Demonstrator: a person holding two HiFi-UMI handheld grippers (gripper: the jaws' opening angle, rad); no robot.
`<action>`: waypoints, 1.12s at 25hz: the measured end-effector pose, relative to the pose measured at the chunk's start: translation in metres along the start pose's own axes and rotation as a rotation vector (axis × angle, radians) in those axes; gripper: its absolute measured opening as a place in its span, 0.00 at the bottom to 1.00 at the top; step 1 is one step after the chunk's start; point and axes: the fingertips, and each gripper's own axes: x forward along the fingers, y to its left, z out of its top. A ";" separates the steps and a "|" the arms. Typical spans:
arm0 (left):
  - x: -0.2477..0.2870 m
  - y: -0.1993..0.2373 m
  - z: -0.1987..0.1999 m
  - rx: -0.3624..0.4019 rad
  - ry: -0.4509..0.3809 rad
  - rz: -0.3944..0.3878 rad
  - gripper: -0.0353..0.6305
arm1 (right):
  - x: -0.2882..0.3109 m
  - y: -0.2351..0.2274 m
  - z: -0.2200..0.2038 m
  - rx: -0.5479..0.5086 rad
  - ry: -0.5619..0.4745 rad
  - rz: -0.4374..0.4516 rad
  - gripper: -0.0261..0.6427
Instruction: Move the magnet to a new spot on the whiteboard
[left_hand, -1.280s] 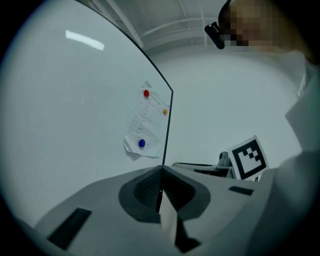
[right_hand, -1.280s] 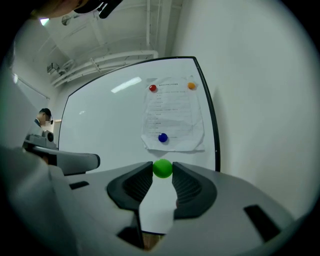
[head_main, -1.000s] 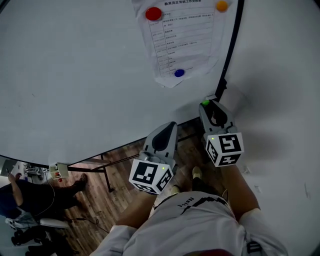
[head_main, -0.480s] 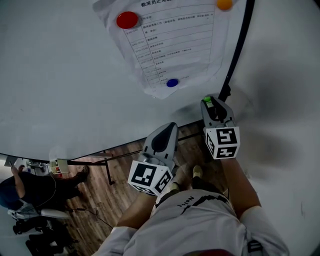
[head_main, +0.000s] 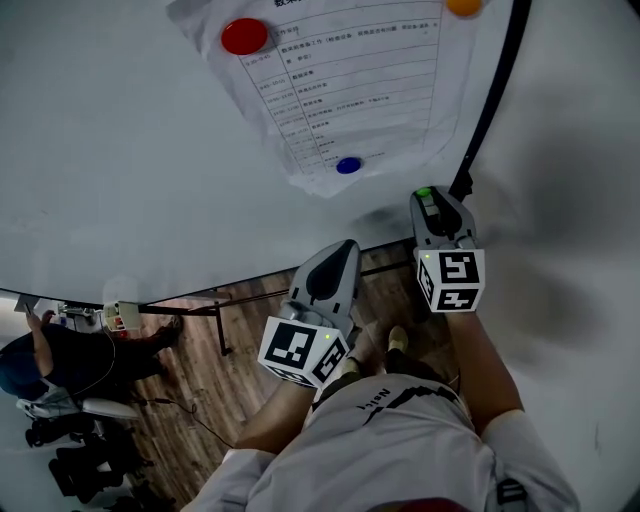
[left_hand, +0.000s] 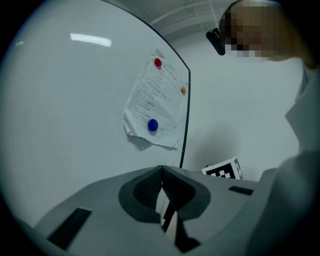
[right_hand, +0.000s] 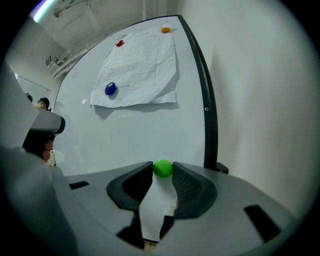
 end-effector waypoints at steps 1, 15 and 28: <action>0.000 0.001 0.000 0.000 0.000 0.003 0.07 | 0.000 0.000 0.000 0.004 -0.003 0.000 0.23; -0.008 -0.005 -0.001 0.004 0.003 -0.031 0.07 | -0.018 0.005 0.006 0.000 -0.007 -0.026 0.23; -0.044 -0.022 0.000 0.005 0.000 -0.115 0.07 | -0.076 0.049 0.023 0.043 -0.045 -0.017 0.21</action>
